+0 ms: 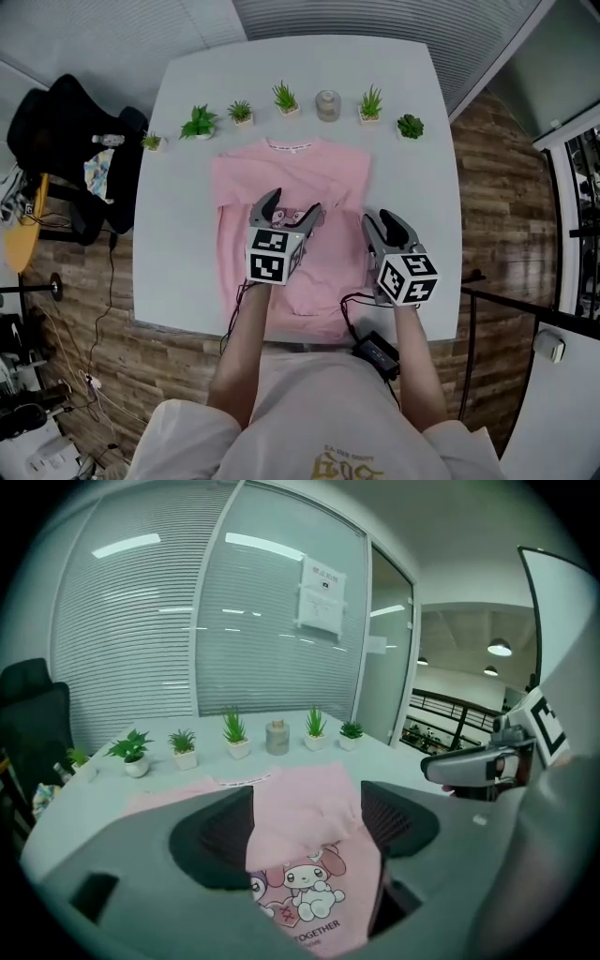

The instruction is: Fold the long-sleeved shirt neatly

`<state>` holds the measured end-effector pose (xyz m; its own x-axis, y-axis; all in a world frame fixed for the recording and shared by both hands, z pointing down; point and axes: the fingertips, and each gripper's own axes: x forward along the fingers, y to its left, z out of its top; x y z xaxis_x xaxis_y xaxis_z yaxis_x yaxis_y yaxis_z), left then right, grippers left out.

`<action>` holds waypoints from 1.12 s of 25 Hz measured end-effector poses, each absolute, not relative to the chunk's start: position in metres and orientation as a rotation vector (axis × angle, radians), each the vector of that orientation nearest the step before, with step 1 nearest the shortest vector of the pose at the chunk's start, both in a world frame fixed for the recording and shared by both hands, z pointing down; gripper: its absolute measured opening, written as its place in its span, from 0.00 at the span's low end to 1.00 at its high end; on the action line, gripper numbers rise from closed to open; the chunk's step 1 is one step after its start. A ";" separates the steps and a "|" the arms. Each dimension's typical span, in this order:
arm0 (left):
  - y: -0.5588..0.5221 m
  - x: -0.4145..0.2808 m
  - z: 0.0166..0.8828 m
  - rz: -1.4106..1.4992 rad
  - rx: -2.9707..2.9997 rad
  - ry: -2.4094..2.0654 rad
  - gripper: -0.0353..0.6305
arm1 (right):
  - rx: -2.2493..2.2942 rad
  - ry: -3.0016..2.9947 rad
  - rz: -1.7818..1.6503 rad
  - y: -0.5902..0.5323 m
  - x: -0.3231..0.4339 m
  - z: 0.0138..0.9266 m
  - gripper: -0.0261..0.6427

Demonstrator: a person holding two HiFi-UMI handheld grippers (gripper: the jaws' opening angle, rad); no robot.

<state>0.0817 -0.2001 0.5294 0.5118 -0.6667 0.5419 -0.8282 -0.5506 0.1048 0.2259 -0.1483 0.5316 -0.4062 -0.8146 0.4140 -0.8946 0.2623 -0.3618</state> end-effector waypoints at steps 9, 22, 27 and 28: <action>-0.159 0.048 0.510 0.606 2.467 -1.213 0.60 | 1.706 -2.340 0.708 -0.102 0.212 0.501 0.28; -0.041 -0.027 0.497 0.571 2.513 -1.140 0.59 | 1.792 -2.272 0.659 0.010 0.153 0.493 0.29; -0.009 -0.046 0.504 0.606 2.514 -1.128 0.58 | 1.757 -2.230 0.632 0.049 0.144 0.505 0.29; -0.002 -0.049 0.507 0.617 2.509 -1.126 0.58 | 1.754 -2.223 0.634 0.057 0.144 0.508 0.29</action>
